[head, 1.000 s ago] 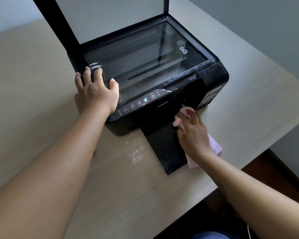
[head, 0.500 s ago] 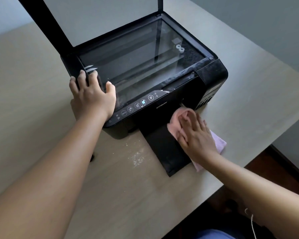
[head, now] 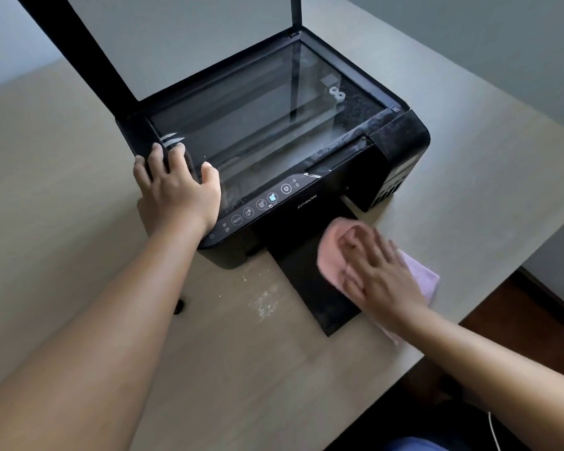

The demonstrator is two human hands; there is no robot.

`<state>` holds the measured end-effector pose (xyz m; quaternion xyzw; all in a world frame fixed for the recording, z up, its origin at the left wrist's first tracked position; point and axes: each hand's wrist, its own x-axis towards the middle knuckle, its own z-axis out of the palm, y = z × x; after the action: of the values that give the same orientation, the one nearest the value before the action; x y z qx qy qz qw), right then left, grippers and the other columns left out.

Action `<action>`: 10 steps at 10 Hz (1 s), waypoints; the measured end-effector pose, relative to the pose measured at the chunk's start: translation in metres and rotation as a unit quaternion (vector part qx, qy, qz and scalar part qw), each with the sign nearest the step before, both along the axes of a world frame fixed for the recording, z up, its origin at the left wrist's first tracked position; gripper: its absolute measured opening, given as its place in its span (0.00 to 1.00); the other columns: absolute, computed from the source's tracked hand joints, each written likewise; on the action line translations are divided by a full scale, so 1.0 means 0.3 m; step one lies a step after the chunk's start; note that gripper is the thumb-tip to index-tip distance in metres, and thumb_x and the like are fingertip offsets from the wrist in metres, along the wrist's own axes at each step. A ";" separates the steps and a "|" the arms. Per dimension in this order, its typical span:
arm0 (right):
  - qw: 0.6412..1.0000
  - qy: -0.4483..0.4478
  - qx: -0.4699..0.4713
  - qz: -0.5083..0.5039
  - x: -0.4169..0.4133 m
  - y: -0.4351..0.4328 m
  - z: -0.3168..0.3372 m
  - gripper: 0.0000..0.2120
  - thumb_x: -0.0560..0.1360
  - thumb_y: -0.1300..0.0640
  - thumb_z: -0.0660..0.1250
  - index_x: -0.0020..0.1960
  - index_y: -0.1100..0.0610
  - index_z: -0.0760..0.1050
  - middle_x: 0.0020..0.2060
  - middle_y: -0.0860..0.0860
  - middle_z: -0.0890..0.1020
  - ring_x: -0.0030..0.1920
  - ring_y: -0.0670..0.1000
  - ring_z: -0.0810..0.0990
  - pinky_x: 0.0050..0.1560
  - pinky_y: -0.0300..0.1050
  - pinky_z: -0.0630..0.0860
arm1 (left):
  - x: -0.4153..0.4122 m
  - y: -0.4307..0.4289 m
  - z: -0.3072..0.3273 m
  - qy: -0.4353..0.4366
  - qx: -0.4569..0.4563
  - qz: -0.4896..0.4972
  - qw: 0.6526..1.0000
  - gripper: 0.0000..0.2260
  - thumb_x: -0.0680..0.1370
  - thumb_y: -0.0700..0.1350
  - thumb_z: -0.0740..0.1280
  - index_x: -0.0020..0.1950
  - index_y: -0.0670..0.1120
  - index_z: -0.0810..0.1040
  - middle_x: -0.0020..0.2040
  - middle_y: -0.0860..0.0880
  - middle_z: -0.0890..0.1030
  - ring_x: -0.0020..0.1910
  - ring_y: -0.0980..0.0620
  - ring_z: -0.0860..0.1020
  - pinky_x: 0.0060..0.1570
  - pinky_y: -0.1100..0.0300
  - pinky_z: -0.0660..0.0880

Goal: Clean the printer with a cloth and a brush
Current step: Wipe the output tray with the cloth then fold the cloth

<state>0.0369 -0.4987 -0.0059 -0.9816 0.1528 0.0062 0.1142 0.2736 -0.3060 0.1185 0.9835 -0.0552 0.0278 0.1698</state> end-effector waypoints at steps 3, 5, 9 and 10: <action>0.999 -0.021 0.010 0.040 0.260 0.195 0.026 0.28 0.77 0.45 0.54 0.75 0.54 0.58 0.75 0.62 0.58 0.76 0.65 0.51 0.74 0.61 0.56 | 0.001 0.002 -0.002 -0.002 0.006 0.000 1.000 0.26 0.77 0.60 0.53 0.74 0.54 0.61 0.78 0.51 0.54 0.76 0.46 0.49 0.68 0.43 0.62; 0.988 -0.033 -0.015 0.148 -0.058 0.044 -0.012 0.25 0.78 0.39 0.53 0.73 0.45 0.64 0.74 0.53 0.65 0.76 0.59 0.54 0.73 0.54 0.53 | 0.002 0.002 -0.002 -0.003 0.002 -0.001 1.000 0.26 0.78 0.59 0.53 0.74 0.54 0.61 0.78 0.51 0.55 0.76 0.46 0.49 0.68 0.44 0.62; 0.993 -0.017 0.018 0.118 0.195 0.205 0.025 0.29 0.76 0.45 0.54 0.76 0.50 0.57 0.77 0.59 0.56 0.76 0.65 0.49 0.75 0.60 0.53 | 0.005 0.003 -0.003 0.001 0.007 0.000 1.000 0.26 0.77 0.60 0.52 0.74 0.54 0.61 0.78 0.51 0.54 0.76 0.46 0.48 0.68 0.44 0.61; 0.979 -0.036 -0.003 0.200 0.047 0.166 0.000 0.26 0.76 0.43 0.57 0.74 0.46 0.63 0.74 0.52 0.65 0.76 0.61 0.53 0.74 0.58 0.56 | 0.007 0.004 -0.004 0.001 0.002 -0.002 1.000 0.26 0.77 0.60 0.52 0.74 0.54 0.61 0.78 0.51 0.54 0.76 0.46 0.48 0.68 0.43 0.61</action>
<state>0.0508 -0.4490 -0.0058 -0.9923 -0.0512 -0.0071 0.1130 0.2758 -0.3049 0.1173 0.9839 -0.0568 0.0268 0.1675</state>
